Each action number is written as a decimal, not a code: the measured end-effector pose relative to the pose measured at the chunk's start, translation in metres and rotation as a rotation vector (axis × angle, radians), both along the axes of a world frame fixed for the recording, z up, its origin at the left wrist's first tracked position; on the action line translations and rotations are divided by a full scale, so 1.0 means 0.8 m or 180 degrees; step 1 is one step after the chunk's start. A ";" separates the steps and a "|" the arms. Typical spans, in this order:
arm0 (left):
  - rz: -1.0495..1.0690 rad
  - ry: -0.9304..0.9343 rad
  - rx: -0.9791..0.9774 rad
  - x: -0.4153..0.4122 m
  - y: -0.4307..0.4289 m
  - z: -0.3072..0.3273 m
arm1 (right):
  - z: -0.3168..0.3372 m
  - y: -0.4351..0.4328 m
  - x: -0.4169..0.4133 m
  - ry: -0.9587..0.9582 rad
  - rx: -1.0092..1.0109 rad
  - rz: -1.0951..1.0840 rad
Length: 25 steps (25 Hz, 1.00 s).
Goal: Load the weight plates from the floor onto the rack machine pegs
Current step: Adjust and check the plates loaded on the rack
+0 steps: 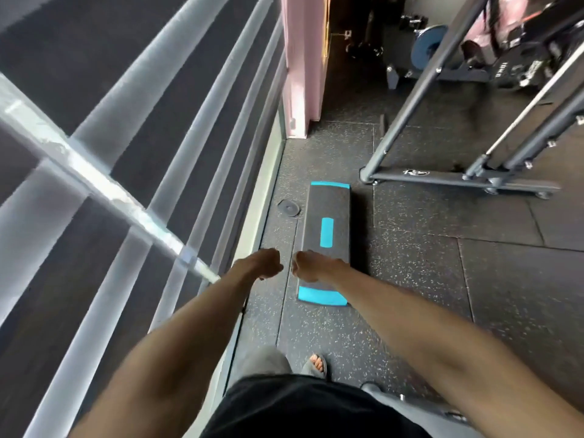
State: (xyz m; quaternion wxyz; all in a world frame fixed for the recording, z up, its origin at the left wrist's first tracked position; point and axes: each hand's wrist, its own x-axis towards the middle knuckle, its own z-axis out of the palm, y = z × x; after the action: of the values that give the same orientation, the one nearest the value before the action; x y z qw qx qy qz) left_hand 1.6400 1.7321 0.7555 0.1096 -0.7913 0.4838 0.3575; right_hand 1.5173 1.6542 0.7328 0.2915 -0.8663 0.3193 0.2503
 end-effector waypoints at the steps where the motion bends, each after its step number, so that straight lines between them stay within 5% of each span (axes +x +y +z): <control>1: -0.0058 0.0012 -0.0005 0.016 -0.039 -0.001 | -0.001 -0.036 0.013 0.0011 0.0024 -0.0096; 12: -0.0636 0.0319 0.0040 0.250 -0.545 -0.050 | -0.053 -0.497 0.246 0.0023 -0.0163 -0.0623; 25: -0.1602 0.0223 -0.0311 0.475 -1.101 -0.005 | -0.003 -1.040 0.450 -0.0043 -0.0247 -0.1393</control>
State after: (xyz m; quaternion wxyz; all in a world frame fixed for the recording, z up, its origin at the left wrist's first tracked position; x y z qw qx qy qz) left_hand 2.0197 0.8514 0.7514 0.1399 -0.6374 0.6856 0.3225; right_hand 1.8770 0.8220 0.7303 0.3075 -0.7886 0.5071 0.1628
